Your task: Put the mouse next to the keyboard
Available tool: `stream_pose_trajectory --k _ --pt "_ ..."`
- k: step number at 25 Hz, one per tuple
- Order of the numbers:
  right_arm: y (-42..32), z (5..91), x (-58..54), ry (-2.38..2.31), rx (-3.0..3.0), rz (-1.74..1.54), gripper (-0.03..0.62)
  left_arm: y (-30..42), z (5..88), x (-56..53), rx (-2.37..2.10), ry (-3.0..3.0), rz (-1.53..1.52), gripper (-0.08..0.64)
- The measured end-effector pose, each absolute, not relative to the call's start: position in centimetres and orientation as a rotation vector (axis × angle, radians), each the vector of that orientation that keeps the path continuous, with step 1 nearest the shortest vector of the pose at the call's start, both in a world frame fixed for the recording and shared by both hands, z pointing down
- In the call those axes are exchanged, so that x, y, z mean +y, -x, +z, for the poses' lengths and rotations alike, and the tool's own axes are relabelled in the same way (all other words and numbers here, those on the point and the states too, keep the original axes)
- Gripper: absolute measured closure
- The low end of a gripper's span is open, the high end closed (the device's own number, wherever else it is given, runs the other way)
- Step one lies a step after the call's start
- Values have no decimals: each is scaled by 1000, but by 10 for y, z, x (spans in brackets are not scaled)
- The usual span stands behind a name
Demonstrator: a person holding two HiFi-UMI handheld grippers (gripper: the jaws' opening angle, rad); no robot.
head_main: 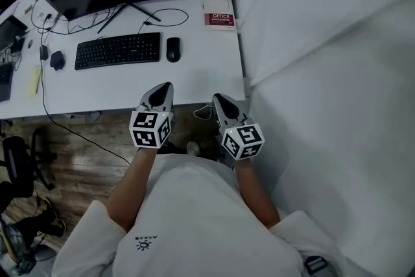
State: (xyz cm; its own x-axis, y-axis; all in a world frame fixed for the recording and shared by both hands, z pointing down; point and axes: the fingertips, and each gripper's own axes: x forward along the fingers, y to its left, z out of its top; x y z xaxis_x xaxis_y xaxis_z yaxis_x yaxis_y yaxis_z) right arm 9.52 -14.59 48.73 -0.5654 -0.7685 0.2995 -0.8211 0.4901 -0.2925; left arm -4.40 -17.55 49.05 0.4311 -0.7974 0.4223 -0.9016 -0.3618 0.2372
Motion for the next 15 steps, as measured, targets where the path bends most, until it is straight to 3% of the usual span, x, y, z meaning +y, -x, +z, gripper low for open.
stream_pose_trajectory --k 15 --pt "-68 433 -108 -1514 -2614 575 574 123 431 -118 -1373 -2434 204 548"
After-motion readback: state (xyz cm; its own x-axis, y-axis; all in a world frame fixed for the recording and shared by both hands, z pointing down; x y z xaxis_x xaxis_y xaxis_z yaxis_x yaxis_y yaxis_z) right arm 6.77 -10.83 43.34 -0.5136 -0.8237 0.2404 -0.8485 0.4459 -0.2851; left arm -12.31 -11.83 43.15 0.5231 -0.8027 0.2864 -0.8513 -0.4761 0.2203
